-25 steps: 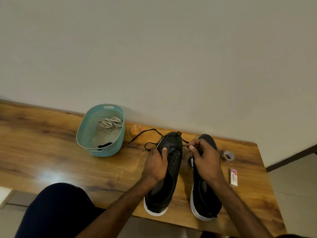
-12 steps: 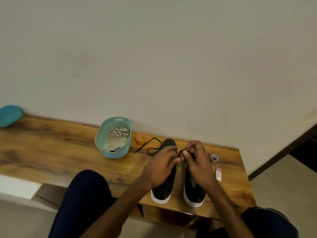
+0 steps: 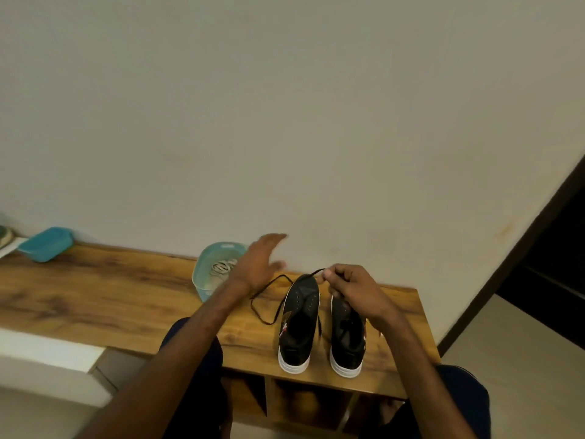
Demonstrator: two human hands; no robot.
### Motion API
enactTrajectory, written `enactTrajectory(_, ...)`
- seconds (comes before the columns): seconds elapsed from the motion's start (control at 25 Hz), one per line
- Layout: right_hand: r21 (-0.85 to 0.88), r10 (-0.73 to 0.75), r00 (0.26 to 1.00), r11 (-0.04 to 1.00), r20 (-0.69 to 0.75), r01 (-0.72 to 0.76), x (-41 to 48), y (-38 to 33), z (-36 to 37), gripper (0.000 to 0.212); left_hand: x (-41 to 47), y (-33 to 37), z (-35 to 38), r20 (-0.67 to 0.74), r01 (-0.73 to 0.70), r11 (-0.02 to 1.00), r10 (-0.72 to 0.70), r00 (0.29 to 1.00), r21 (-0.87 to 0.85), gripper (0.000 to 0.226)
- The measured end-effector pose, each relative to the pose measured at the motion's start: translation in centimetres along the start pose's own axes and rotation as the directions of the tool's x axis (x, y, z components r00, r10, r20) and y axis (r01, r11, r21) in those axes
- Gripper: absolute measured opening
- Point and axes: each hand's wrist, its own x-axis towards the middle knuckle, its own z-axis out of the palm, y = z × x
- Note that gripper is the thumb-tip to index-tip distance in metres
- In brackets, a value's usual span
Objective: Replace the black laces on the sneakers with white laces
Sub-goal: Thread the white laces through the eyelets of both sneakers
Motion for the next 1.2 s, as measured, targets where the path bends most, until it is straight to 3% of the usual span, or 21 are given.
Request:
enactTrajectory(0.08,0.006,-0.019,1.0,1.0,0.022,0.019,0.4,-1.6,0.9,0.03,-1.0,3.3,0.4,0.113,-0.213,0.976,0.216,0.97,-0.041,0.052)
enactTrajectory(0.16,0.013,-0.031,0.999,0.999,0.026,0.031,0.2,-3.0,1.5,0.032,-1.8,5.7,0.4,0.071,-0.257,0.966,0.256,0.964,0.009,0.022)
enactTrajectory(0.2,0.037,-0.032,0.999,0.999,0.019,0.031,-0.1,-3.5,1.5,0.034,-1.9,6.3,0.0,0.009,-0.218,0.976,0.217,0.976,0.031,0.017)
enactTrajectory(0.28,0.132,-0.028,0.999,0.991,0.028,0.024,-1.0,-4.4,1.0,0.037,-1.8,5.8,-1.1,-0.115,-0.081,0.995,0.086,0.99,0.05,0.028)
enactTrajectory(0.4,0.258,-0.037,0.997,0.966,0.074,0.017,-2.1,-5.4,0.1,0.033,-0.5,2.5,-2.4,-0.194,0.188,0.982,-0.18,0.964,0.022,0.033)
enactTrajectory(0.48,0.32,-0.053,0.995,0.947,0.084,0.024,-2.3,-5.9,-0.2,0.031,-0.3,0.6,-2.7,-0.126,0.353,0.929,-0.338,0.932,0.116,0.03)
enactTrajectory(0.56,0.342,-0.066,0.996,0.939,0.066,0.039,-2.2,-6.1,-0.2,0.03,-1.0,-0.3,-2.2,0.014,0.339,0.884,-0.363,0.932,0.32,0.032)
enactTrajectory(0.6,0.34,-0.064,0.996,0.939,0.054,0.042,-2.1,-6.1,-0.1,0.03,-1.5,-0.2,-1.8,0.087,0.262,0.904,-0.307,0.948,0.336,0.047)
enactTrajectory(0.64,0.334,-0.06,0.997,0.942,0.045,0.041,-1.9,-6.0,0.0,0.03,-2.2,0.7,-1.4,0.154,0.155,0.957,-0.196,0.968,0.244,0.067)
enactTrajectory(0.72,0.307,-0.046,0.998,0.951,0.044,0.03,-1.6,-5.9,0.8,0.031,-3.6,3.8,-1.1,0.22,-0.043,0.998,0.053,0.974,-0.051,0.081)
enactTrajectory(0.76,0.289,-0.041,0.998,0.957,0.046,0.026,-1.5,-5.9,1.3,0.032,-3.9,5.1,-0.8,0.185,-0.136,0.98,0.162,0.969,-0.145,0.07)
enactTrajectory(0.84,0.277,-0.035,0.999,0.961,0.027,0.026,-1.4,-6.1,2.0,0.032,-4.0,6.5,-0.4,0.041,-0.246,0.966,0.25,0.967,-0.078,0.033)
enactTrajectory(0.92,0.295,-0.027,1.0,0.955,0.002,0.025,-1.4,-6.5,1.9,0.032,-3.5,6.8,-1.0,-0.051,-0.187,0.982,0.187,0.981,0.012,0.027)
enactTrajectory(1.04,0.322,-0.02,0.999,0.947,0.03,0.009,-2.0,-6.9,0.9,0.031,-2.7,4.7,-1.5,-0.074,0.073,0.994,-0.066,0.995,0.085,0.035)
enactTrajectory(1.2,0.39,-0.034,0.998,0.921,0.044,0.014,-2.7,-7.4,0.6,0.027,-2.5,0.8,-0.6,-0.053,0.328,0.919,-0.325,0.944,0.22,0.038)
